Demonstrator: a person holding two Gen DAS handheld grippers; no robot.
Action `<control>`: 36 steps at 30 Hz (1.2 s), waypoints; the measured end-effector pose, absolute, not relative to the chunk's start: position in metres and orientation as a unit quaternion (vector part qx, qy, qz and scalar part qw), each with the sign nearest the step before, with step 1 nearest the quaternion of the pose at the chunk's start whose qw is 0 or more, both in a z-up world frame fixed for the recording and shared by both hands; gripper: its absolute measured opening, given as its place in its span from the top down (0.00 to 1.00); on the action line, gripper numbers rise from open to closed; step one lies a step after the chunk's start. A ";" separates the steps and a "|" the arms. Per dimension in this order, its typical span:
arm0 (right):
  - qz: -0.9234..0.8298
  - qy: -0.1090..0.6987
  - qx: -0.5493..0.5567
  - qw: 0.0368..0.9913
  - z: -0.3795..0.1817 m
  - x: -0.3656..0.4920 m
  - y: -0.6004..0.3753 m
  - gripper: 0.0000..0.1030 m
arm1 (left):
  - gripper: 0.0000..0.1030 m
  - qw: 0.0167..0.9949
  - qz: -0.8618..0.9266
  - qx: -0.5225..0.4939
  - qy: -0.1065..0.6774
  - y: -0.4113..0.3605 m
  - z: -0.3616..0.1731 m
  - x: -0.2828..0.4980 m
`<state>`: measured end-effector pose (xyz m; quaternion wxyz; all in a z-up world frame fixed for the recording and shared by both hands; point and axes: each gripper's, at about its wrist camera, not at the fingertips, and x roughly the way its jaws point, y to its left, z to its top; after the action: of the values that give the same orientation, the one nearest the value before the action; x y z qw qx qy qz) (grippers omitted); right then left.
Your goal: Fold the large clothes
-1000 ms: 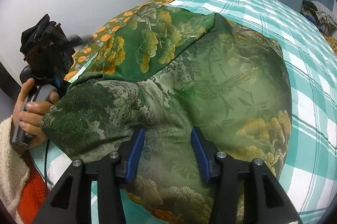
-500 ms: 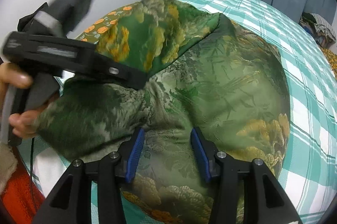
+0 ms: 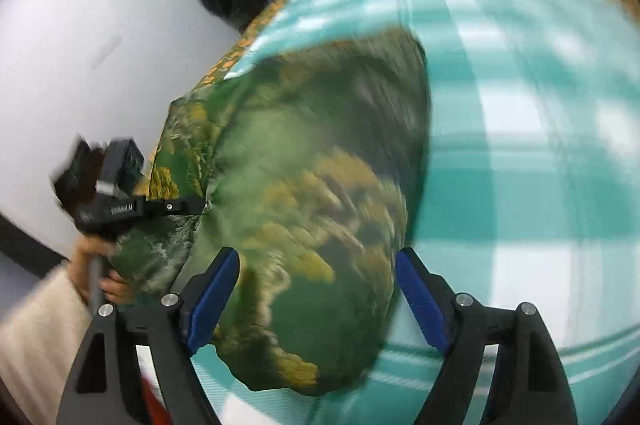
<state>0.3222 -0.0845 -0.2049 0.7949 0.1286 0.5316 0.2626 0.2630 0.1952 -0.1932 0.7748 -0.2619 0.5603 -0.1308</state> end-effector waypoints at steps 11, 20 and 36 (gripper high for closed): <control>0.319 0.563 0.204 0.734 -0.253 0.373 -0.077 0.10 | 0.00 0.768 -0.136 -0.275 0.562 0.213 -0.222 0.282; 0.322 0.576 0.173 0.731 -0.251 0.390 -0.059 0.12 | 0.01 0.768 -0.134 -0.278 0.561 0.225 -0.232 0.276; 0.352 0.440 0.079 0.822 -0.139 0.330 -0.039 0.37 | 0.42 0.834 -0.152 -0.241 0.473 0.202 -0.137 0.236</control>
<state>0.3299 -0.0394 -0.1387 0.8222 0.0794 0.4403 0.3519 0.2358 0.2021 -0.1367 0.8337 -0.2408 0.4732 -0.1517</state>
